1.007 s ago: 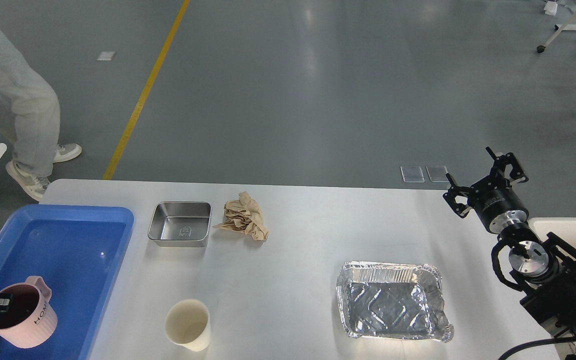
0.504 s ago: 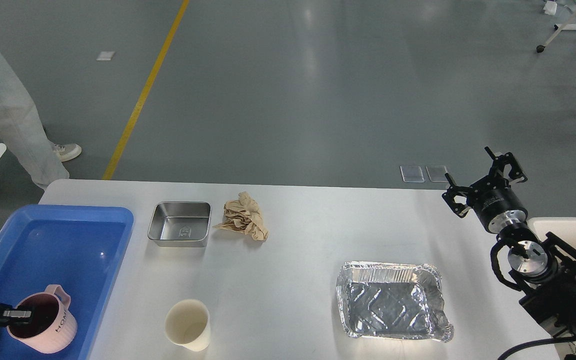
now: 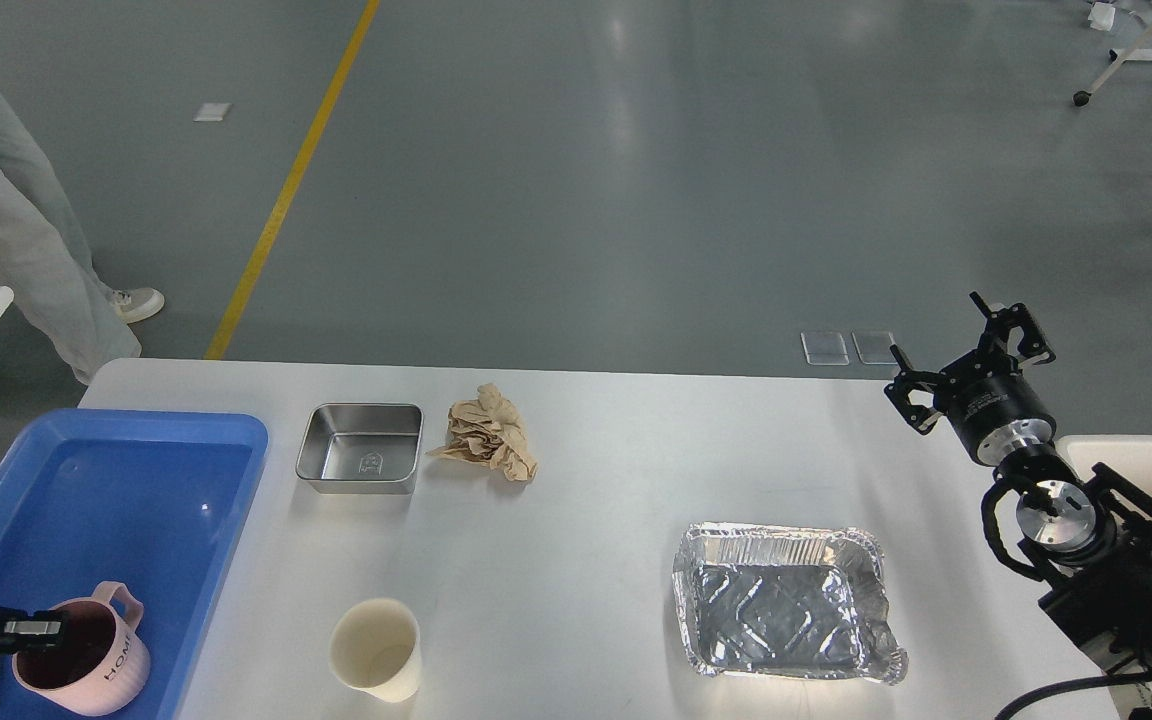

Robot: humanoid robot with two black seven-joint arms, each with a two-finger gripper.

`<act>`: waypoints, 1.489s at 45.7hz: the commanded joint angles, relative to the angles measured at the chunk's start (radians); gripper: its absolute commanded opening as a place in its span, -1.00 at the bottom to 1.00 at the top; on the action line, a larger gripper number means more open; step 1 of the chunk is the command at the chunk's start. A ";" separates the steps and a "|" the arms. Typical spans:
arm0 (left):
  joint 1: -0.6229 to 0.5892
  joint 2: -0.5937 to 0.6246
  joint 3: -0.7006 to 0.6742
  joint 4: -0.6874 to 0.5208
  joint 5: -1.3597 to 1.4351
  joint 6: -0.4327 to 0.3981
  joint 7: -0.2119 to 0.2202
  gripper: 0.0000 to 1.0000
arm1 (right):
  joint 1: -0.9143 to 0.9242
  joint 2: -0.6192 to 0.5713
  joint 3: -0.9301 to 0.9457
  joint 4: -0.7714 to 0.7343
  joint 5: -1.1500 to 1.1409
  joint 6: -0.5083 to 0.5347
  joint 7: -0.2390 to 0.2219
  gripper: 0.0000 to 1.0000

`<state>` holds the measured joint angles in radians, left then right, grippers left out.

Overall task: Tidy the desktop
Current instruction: 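Release the pink mug in the bin and lift the left gripper, then reach the left gripper to the steel tray and grasp its rim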

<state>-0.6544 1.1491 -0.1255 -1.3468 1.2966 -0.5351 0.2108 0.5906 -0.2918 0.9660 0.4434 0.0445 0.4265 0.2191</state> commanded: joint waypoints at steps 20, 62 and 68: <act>-0.007 0.031 -0.068 -0.017 -0.060 -0.022 -0.050 0.70 | 0.003 0.006 0.000 0.001 0.000 0.000 0.000 1.00; -0.011 0.273 -0.503 -0.035 -0.511 -0.229 -0.154 0.81 | 0.020 0.019 0.000 0.003 0.000 -0.003 0.000 1.00; -0.013 0.363 -0.545 -0.045 -0.566 -0.282 -0.154 0.81 | 0.023 0.026 0.000 0.003 0.000 -0.003 -0.001 1.00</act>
<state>-0.6664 1.4419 -0.6354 -1.3847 0.7754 -0.7730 0.0569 0.6116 -0.2694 0.9664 0.4461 0.0445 0.4235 0.2194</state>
